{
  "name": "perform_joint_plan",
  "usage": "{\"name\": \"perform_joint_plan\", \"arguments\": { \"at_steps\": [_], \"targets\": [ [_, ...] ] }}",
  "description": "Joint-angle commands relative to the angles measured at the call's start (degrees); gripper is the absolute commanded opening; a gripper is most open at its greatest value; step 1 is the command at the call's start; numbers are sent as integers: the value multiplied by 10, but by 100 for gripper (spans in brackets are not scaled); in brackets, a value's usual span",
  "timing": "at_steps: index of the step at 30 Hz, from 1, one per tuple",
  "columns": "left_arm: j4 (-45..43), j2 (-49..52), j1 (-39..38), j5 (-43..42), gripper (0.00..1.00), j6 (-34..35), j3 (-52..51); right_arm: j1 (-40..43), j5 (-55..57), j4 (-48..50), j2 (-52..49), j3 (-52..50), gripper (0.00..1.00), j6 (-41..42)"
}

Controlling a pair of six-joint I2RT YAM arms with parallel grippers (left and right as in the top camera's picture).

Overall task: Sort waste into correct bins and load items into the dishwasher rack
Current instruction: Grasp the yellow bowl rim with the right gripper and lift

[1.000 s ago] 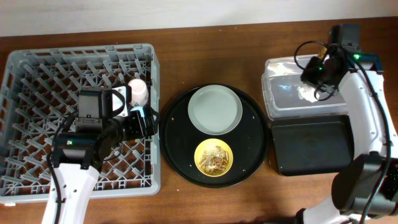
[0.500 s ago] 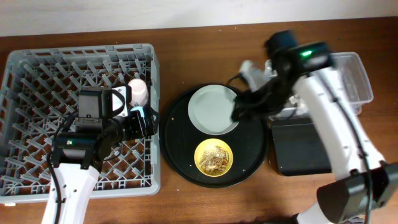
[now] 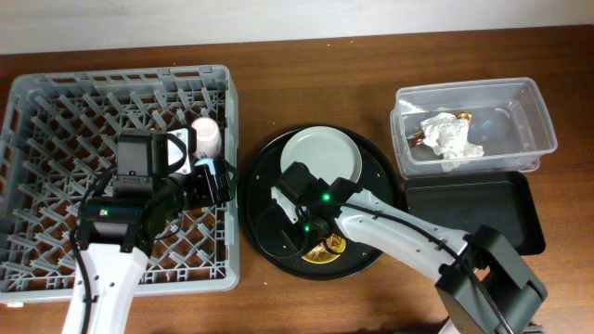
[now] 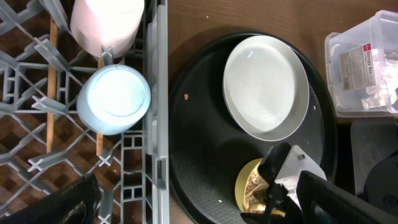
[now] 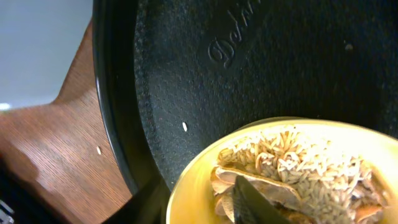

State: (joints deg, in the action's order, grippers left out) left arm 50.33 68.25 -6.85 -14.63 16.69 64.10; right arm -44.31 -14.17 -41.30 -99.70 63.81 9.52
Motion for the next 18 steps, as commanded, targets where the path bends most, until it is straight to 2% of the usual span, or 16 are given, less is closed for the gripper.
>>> {"name": "perform_joint_plan", "arguments": {
  "at_steps": [1,7,9,12,18],
  "targets": [
    [-1,0,-1,-4,99,-4,6,-4,8,2,-5,-6,29,33],
    [-1,0,-1,-4,99,-4,6,8,149,-24,-7,-5,30,60],
    [-1,0,-1,-4,99,-4,6,13,126,-28,-7,-5,30,60],
    [-1,0,-1,-4,99,-4,6,12,32,-31,-7,-5,30,60],
    [-1,0,-1,-4,99,-4,6,11,32,-39,-10,-9,26,60]
  ]
}}
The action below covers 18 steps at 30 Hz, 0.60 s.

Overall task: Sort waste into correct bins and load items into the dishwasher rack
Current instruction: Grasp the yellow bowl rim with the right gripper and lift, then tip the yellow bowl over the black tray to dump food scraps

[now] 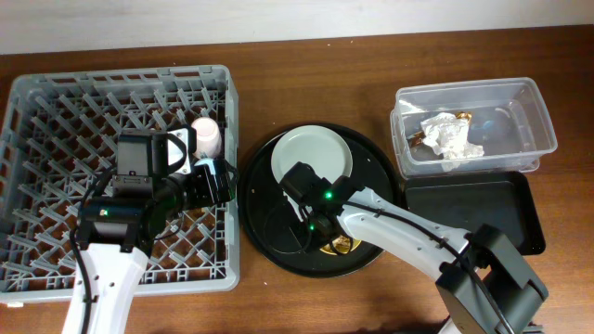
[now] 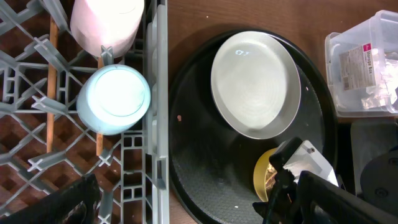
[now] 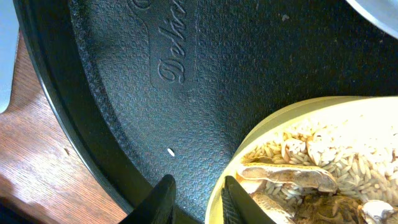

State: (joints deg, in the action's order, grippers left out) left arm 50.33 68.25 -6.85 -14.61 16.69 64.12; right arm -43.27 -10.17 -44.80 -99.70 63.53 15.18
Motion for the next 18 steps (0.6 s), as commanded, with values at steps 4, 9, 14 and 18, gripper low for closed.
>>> {"name": "perform_joint_plan", "arguments": {
  "at_steps": [4,9,14,18],
  "targets": [
    [-1,0,-1,-5,99,-4,6,1,12,-2,-10,-21,20,3],
    [-1,0,-1,-5,99,-4,6,2,11,-13,-6,-17,6,3],
    [-1,0,-1,-5,99,-4,6,33,11,-156,64,124,4,14],
    [-1,0,-1,-5,99,-4,6,224,-17,-253,134,157,4,-13]
  ]
}}
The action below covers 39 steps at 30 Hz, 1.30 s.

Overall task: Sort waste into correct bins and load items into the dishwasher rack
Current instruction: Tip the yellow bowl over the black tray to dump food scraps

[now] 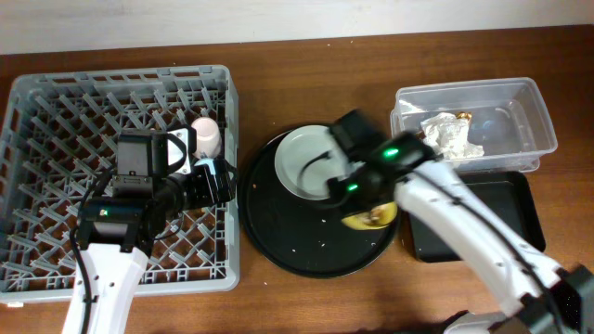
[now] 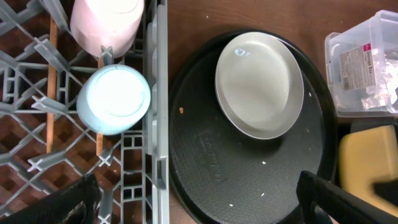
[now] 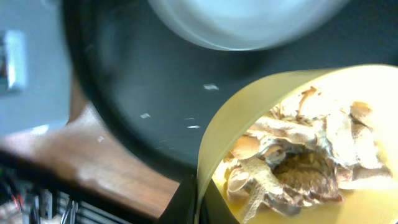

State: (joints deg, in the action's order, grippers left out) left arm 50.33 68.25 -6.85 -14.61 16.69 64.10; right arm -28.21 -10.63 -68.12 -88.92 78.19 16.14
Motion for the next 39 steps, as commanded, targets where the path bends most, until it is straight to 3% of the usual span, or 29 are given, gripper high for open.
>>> {"name": "perform_joint_plan", "arguments": {
  "at_steps": [1,4,5,7,11,12,16,20,23,26,27,28,30,39],
  "targets": [
    [-1,0,-1,-5,99,-4,6,141,-47,-31,30,10,4,-66],
    [-1,0,-1,-5,99,-4,6,306,-172,-47,30,10,4,-152],
    [-1,0,-1,-5,99,-4,6,427,-249,-63,30,6,4,-205],
    [-1,0,-1,-5,99,-4,6,549,-346,-65,29,-17,4,-267],
    [-1,0,-1,-5,99,-4,6,708,-539,-42,-23,-109,4,-372],
    [-1,0,-1,-5,99,-4,6,725,-595,-41,-47,-123,4,-410],
    [-1,0,-1,-5,99,-4,6,734,-704,-37,-135,-159,4,-434],
    [-1,0,-1,-5,99,-4,6,737,-769,-37,-145,-187,4,-447],
    [-1,0,-1,-5,99,-4,6,787,-742,-75,-145,-188,4,-447],
    [-1,0,-1,-5,99,-4,6,836,-696,-151,-145,-189,4,-532],
    [-1,0,-1,-5,99,-4,6,842,-709,-208,-145,-192,4,-605],
    [-1,0,-1,-5,99,-4,6,846,-725,-216,-145,-191,4,-621],
    [-1,0,-1,-5,99,-4,6,846,-739,-286,-145,-191,4,-628],
    [-1,0,-1,-5,99,-4,6,841,-653,-293,-88,-149,4,-570]
  ]
}}
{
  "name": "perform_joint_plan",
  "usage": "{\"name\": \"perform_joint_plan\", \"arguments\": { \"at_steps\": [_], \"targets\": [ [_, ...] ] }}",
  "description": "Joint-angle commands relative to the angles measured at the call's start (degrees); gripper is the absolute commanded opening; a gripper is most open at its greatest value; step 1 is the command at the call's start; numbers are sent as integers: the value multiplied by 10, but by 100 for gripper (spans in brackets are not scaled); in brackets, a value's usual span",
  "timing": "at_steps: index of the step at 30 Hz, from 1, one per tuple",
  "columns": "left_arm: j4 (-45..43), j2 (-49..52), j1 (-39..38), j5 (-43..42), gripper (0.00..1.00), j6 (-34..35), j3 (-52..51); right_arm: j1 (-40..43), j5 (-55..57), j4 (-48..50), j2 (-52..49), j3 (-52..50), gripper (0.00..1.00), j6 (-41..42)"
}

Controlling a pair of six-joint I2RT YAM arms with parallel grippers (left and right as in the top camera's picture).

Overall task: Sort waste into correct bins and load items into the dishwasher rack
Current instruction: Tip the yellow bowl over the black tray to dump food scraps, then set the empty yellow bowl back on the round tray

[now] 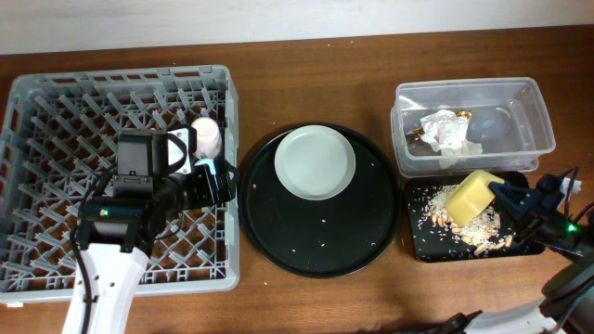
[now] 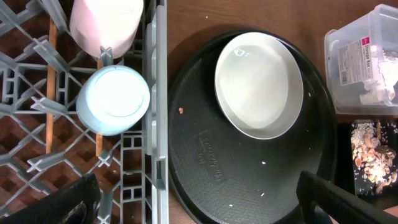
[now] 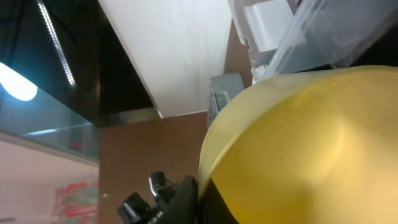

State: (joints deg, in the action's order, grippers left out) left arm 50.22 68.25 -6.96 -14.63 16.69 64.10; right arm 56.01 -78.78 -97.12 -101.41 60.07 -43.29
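Observation:
A yellow bowl (image 1: 471, 194) hangs tipped over the black rectangular tray (image 1: 524, 187), and my right gripper (image 1: 499, 192) is shut on its rim. Rice and food scraps (image 1: 463, 225) lie scattered on that tray. In the right wrist view the bowl (image 3: 305, 149) fills the frame, its inside hidden, with the gripper (image 3: 202, 186) pinching the rim. A white plate (image 1: 316, 162) rests on the round black tray (image 1: 316, 246). My left gripper (image 1: 218, 181) hovers open at the grey rack's (image 1: 56, 93) right side, beside a light blue cup (image 2: 113, 107) and a pink cup (image 2: 106, 22).
A clear plastic bin (image 1: 506, 97) holding crumpled paper and wrappers (image 1: 444, 133) stands behind the rectangular tray. A few rice grains dot the round tray (image 2: 249, 174). The rack's other slots hold nothing. Bare wooden table lies between the trays and along the front.
My right gripper has gone from the round tray's right edge to over the rectangular tray. The bowl is now tipped and its food lies on that tray. The left arm is unchanged.
The bowl of rice and scraps sat at the front of the round tray with my right gripper at its rim. Then the gripper's fingers straddled the rim. Then the bowl was held at the tray's right edge, and now tipped over the rectangular tray.

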Motion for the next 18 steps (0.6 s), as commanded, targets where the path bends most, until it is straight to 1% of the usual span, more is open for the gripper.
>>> {"name": "perform_joint_plan", "arguments": {
  "at_steps": [1,3,4,5,6,7,8,9,10,11,13,14,16,17,18],
  "targets": [
    [0,0,0,-4,99,-4,6,-16,53,-3,61,69,4,58],
    [0,0,0,-4,99,-4,6,-63,106,-2,91,147,4,121],
    [0,0,0,-4,99,-4,6,-124,156,-2,108,209,4,160],
    [0,0,0,-4,99,-4,6,-171,197,2,115,242,4,191],
    [0,0,0,-4,99,-4,6,-248,268,21,120,274,5,252],
    [0,0,0,-4,99,-4,6,-327,334,47,124,280,6,309],
    [0,0,0,-4,99,-4,6,-437,396,67,122,280,9,342],
    [0,0,0,-4,99,-4,6,-494,432,76,122,280,9,365],
    [0,0,0,-4,99,-4,6,-596,505,92,122,280,9,415],
    [0,0,0,-4,99,-5,6,-657,551,101,120,280,9,449],
    [0,0,0,-4,99,-4,6,-824,637,139,120,267,9,560],
    [0,0,0,-4,99,-4,6,-868,670,163,120,245,9,607],
    [0,0,0,-4,99,-4,6,-895,712,221,120,221,10,618],
    [0,0,0,-4,99,-4,6,-888,752,262,120,217,16,618],
    [0,0,0,-4,99,-4,6,-882,782,289,120,217,29,618]
  ]
}}
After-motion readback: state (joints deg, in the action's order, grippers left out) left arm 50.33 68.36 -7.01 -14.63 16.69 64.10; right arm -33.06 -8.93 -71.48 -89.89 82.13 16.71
